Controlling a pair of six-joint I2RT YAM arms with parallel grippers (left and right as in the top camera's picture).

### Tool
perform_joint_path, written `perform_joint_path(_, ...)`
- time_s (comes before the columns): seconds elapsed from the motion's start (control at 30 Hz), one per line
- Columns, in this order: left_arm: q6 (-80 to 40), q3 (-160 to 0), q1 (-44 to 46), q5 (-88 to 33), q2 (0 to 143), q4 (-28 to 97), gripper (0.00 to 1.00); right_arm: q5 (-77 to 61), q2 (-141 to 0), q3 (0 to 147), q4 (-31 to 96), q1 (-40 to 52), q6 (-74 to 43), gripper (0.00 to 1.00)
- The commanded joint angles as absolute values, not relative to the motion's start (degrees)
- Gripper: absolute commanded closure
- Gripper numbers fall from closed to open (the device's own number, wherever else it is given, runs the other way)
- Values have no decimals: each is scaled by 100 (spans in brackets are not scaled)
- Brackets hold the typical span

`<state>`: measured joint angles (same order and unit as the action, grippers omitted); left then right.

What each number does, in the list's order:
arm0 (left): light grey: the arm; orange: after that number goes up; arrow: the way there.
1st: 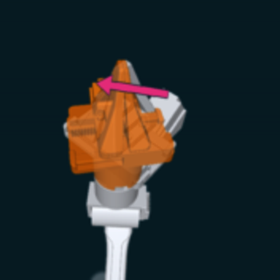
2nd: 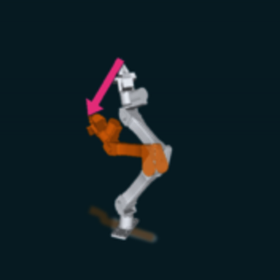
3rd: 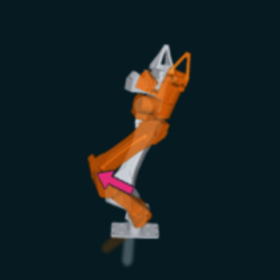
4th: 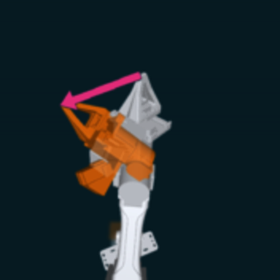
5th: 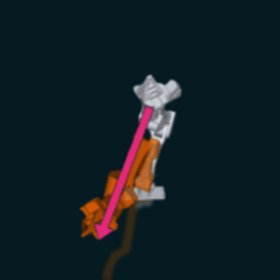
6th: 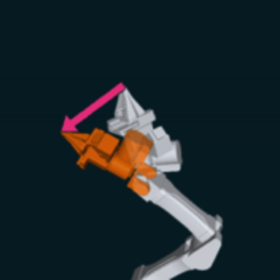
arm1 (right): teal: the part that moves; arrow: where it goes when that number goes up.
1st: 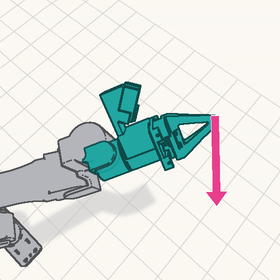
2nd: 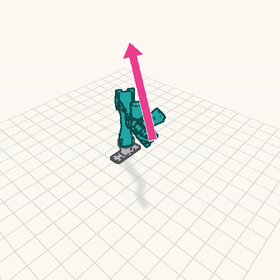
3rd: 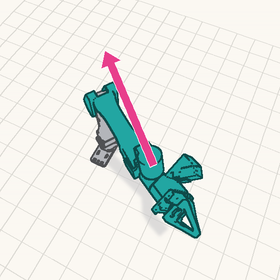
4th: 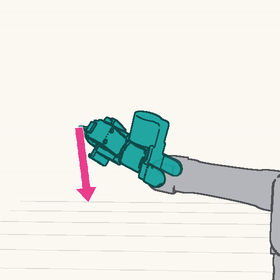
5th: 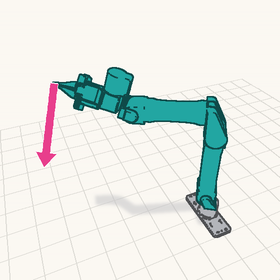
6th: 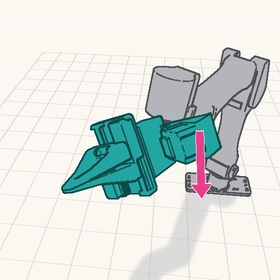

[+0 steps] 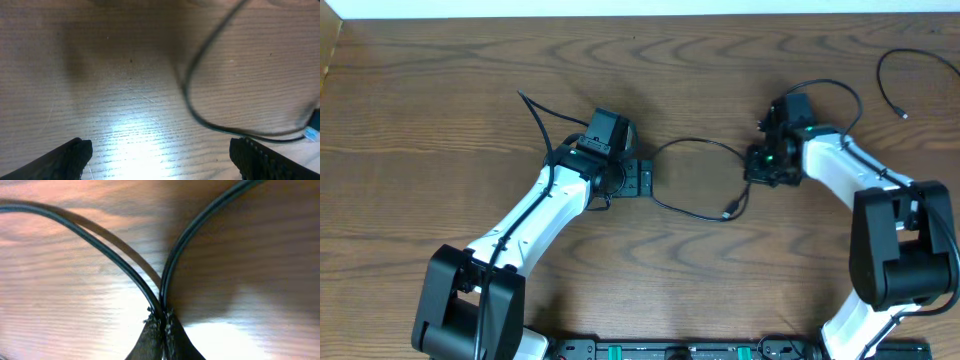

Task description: Untangle cables

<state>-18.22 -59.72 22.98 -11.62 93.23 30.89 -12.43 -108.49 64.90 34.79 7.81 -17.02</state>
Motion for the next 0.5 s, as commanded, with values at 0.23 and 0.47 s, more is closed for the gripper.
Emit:
perform_joint_path(0.23,-1828,-6023,2294,-1066,9247,3103,5,-633,-10735,8678,4042,266,-548,99)
perform_joint_path(0.47,-1831,-6023,2294,-1066,9247,3103,5,403,-10737,9706,3900,163,-287,99)
